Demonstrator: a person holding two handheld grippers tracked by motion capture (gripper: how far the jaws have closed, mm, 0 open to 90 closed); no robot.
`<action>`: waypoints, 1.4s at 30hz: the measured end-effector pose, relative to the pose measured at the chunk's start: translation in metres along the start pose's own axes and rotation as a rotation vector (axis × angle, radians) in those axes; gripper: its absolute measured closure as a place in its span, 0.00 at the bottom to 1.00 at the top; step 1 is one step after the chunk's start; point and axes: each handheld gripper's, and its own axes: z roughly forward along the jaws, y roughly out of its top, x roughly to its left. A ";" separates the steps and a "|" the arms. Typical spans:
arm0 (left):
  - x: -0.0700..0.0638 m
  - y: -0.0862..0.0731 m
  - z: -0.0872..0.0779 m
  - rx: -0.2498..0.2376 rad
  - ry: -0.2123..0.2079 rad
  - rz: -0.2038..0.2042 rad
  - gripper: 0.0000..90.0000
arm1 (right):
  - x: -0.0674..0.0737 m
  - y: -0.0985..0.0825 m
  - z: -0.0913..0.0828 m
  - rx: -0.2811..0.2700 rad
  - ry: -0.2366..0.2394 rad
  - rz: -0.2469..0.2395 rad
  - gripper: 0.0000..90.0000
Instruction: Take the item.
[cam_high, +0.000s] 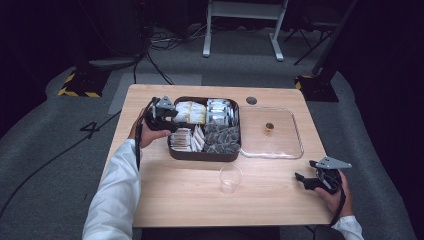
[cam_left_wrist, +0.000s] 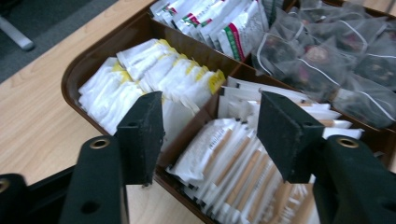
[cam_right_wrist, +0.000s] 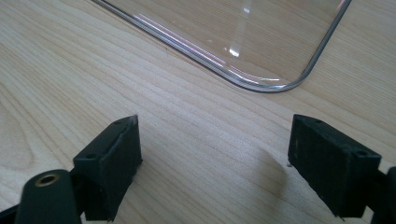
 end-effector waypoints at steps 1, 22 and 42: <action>0.001 0.000 0.002 0.001 -0.006 -0.008 0.50 | 0.000 0.000 0.000 0.000 0.000 -0.001 0.19; 0.016 -0.003 0.034 0.064 0.019 -0.044 0.77 | 0.000 0.000 0.000 -0.001 -0.001 -0.003 0.20; 0.024 -0.007 0.039 0.046 0.076 -0.060 0.81 | 0.000 0.000 0.000 -0.001 0.000 -0.002 0.20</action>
